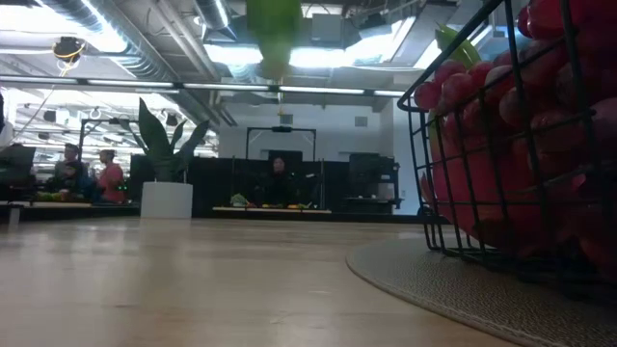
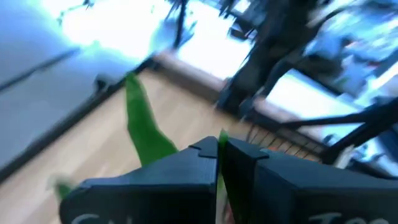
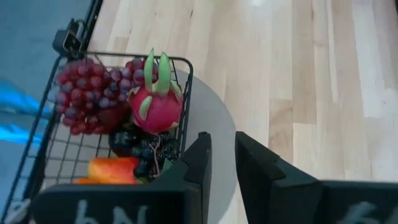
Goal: Build produce basket
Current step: Put the green leaf lettuce into the black wire basket
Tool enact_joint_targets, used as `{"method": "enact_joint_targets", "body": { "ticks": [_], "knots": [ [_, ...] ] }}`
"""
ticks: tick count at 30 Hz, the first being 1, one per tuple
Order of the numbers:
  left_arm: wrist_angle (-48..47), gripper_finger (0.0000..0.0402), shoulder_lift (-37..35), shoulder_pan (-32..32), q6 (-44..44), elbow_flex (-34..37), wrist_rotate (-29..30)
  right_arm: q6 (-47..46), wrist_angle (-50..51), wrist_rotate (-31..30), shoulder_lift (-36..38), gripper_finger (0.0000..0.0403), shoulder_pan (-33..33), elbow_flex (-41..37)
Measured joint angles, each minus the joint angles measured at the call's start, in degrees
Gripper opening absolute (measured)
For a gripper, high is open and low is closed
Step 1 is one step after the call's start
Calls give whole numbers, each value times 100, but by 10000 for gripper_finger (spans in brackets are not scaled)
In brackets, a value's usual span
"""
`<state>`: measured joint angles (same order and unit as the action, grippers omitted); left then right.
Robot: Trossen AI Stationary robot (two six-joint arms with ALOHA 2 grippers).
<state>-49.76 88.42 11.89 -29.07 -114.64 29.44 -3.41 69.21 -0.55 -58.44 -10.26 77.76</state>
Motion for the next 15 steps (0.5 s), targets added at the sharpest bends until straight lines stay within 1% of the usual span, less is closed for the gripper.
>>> {"method": "enact_joint_targets", "body": {
  "ticks": [5,11,13,15],
  "knots": [
    [873,0,9,226,690,-93,-112,-258,-3,8,94,57,0,0],
    [1638,0,136,532,1134,-104,-212,-403,-17,-40,108,58,0,0],
    [1842,0,235,637,1298,-98,-347,-406,-26,-109,109,58,0,0],
    [2395,0,399,682,1426,-112,-568,-406,-36,-120,122,58,2,0]
  ]
}}
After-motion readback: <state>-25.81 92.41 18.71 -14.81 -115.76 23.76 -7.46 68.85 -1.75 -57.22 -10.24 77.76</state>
